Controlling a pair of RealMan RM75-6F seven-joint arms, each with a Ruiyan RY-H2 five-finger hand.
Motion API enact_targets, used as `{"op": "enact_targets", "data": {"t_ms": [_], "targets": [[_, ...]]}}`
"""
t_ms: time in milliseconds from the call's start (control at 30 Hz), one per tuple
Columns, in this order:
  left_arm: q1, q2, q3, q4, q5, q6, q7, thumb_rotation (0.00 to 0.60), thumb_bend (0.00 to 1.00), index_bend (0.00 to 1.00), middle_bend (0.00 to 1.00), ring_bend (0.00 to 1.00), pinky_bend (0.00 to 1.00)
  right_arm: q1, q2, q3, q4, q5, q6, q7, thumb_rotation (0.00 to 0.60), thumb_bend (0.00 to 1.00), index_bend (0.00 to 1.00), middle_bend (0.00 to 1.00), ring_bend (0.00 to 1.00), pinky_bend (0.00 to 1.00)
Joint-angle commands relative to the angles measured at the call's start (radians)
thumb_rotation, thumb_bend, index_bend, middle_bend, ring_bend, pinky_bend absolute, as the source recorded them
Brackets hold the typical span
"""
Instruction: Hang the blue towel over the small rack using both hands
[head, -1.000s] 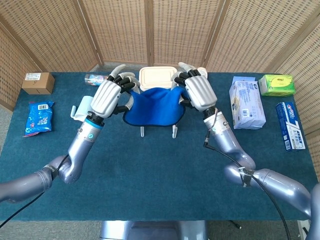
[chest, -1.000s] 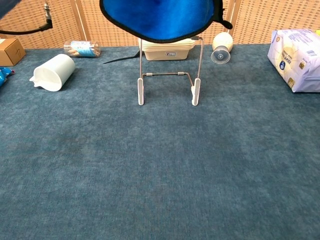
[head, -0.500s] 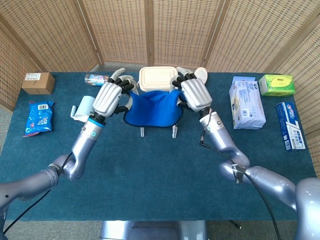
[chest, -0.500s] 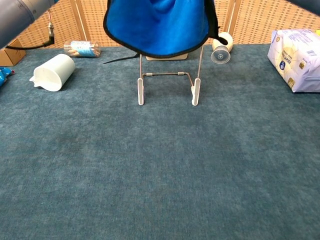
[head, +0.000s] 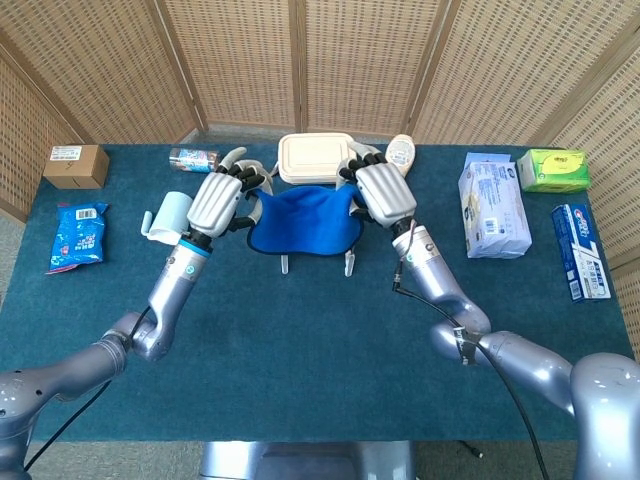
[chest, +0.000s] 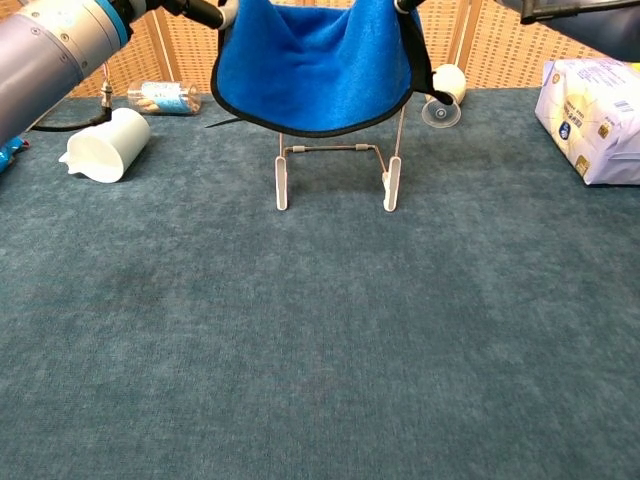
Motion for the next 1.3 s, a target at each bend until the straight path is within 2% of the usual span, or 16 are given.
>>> {"op": "enact_targets", "data": {"t_ms": [33,733,1300], "targets": [[-0.003,-0.018,0.001,0.026,-0.008,-0.007,-0.013,0.600,0.59,0.81,0.42,0.28,0.10,-0.001,-0.007,-0.002,0.010,0.003,-0.001,0.006,0.600,0.50,0.83,0.38,0.12,0.17],[0.019,-0.054,0.021,0.096,-0.019,-0.013,-0.050,0.600,0.59,0.81,0.42,0.28,0.10,-0.008,-0.020,-0.022,0.019,0.001,-0.003,0.006,0.600,0.50,0.82,0.37,0.11,0.17],[0.024,-0.051,0.023,0.091,-0.013,-0.007,-0.057,0.600,0.59,0.81,0.42,0.28,0.10,-0.013,-0.026,-0.025,0.025,0.006,-0.005,-0.002,0.600,0.50,0.80,0.37,0.10,0.17]]}}
